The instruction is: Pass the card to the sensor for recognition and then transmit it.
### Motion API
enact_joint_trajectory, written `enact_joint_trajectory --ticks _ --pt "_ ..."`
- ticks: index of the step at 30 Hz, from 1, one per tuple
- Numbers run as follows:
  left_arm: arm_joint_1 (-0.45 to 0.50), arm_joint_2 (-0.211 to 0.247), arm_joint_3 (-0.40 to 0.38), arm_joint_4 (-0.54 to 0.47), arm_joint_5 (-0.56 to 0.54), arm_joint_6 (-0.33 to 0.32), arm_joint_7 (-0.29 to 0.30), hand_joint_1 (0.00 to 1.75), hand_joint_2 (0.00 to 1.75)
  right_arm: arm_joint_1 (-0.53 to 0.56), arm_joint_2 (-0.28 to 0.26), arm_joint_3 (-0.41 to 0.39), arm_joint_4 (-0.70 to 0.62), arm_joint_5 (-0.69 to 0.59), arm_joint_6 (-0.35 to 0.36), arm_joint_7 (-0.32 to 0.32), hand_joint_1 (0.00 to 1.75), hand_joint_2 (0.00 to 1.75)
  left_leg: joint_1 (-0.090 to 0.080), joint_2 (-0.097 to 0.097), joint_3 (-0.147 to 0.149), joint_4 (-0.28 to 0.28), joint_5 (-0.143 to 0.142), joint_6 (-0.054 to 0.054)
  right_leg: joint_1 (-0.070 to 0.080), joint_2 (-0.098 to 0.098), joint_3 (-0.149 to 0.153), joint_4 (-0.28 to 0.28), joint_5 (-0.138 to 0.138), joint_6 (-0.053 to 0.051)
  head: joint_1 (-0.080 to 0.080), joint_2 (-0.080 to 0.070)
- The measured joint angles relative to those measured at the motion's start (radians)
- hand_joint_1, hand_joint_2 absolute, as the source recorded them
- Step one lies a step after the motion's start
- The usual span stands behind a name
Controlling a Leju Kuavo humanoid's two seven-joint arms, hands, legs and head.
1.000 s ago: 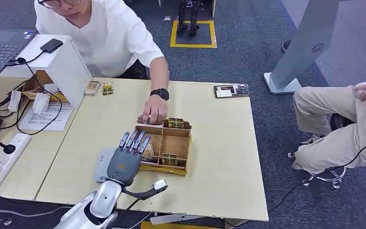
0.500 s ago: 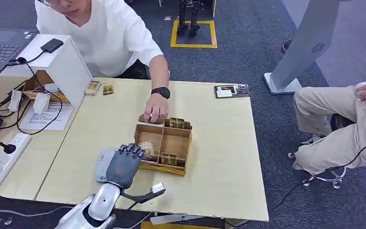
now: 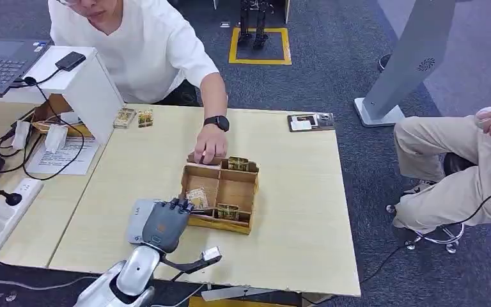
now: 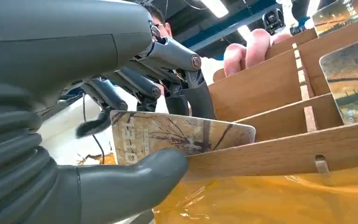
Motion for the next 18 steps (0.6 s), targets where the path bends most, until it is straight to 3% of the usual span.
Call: enact_joint_trajectory --ticks 6,12,18 --pt "-0.002 -0.002 0.008 0.000 0.000 0.023 0.010 1.75 1.75 0.000 0.000 0.000 0.000 0.000 0.000 0.000 0.00 1.75 0.000 0.001 0.000 0.000 0.000 0.000 0.000 0.001 0.000 0.000 0.000 0.000 0.001 0.000" --pt "-0.051 0.037 -0.008 -0.022 0.000 0.207 0.203 1.75 1.75 -0.003 -0.001 0.004 0.000 0.009 0.000 0.000 0.00 1.75 0.000 0.000 0.000 0.000 0.000 0.000 0.001 0.000 0.000 0.000 0.000 0.000 0.001 0.000" --pt "-0.089 0.066 -0.026 -0.039 0.000 0.218 0.219 1.75 1.75 -0.006 -0.002 0.006 0.000 0.010 0.000 0.000 0.00 1.75 0.000 0.001 0.000 0.000 0.001 -0.001 0.000 0.001 0.000 0.000 0.000 0.000 0.001 0.000"
